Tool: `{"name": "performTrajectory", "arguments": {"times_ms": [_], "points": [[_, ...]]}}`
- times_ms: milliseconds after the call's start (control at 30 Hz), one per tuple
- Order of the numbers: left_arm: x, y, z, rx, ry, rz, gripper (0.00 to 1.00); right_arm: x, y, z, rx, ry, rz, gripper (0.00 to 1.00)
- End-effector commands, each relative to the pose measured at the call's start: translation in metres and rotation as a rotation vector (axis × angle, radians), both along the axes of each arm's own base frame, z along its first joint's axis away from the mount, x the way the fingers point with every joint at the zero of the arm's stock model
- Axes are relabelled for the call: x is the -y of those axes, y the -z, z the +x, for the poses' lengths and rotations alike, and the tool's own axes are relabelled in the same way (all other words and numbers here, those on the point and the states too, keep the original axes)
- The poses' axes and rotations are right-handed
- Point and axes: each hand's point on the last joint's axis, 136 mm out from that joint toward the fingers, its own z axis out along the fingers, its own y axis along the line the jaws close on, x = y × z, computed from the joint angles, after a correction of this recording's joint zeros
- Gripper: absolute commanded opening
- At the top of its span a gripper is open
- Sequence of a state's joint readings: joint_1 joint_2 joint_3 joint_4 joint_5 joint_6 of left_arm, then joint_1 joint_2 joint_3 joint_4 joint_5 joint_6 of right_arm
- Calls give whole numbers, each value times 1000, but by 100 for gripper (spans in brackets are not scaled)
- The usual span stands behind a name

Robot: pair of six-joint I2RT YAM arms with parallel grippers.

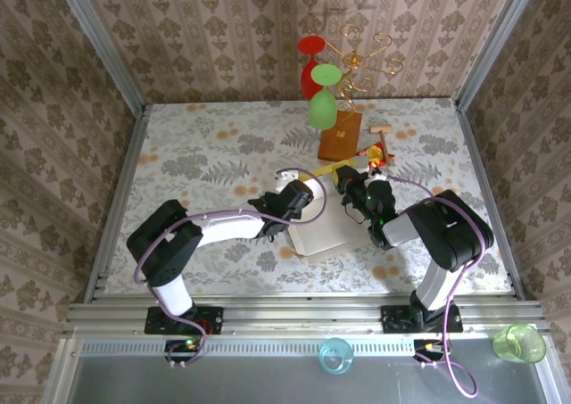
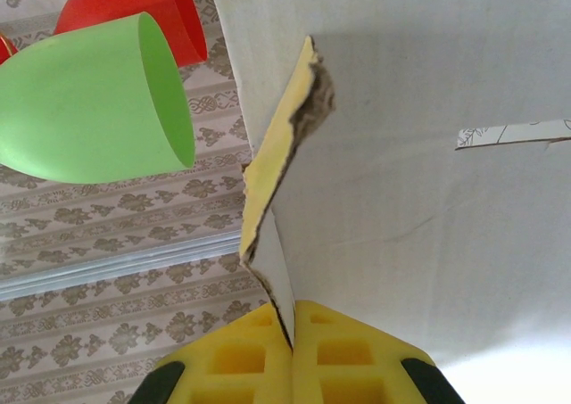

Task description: Fold the paper box

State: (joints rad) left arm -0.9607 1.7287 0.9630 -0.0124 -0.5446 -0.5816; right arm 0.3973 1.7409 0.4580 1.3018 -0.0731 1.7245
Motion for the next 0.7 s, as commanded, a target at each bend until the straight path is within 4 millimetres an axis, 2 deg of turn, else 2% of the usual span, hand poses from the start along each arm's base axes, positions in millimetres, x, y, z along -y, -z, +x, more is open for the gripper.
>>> {"name": "performTrajectory", "arguments": {"times_ms": [0, 200, 433, 533, 667], "points": [[-4, 23, -2, -48, 10, 31, 22, -18, 17, -11, -64, -74, -9, 0], [-3, 29, 1, -65, 7, 21, 21, -20, 18, -10, -58, -79, -4, 0], [-13, 37, 0, -91, -25, 90, 1, -17, 15, -11, -55, -69, -3, 0], [-20, 39, 0, -95, -52, 117, 0, -17, 14, -11, -53, -66, -2, 0], [-31, 32, 3, -67, -91, 156, 0, -16, 11, -13, -54, -66, -7, 0]]}}
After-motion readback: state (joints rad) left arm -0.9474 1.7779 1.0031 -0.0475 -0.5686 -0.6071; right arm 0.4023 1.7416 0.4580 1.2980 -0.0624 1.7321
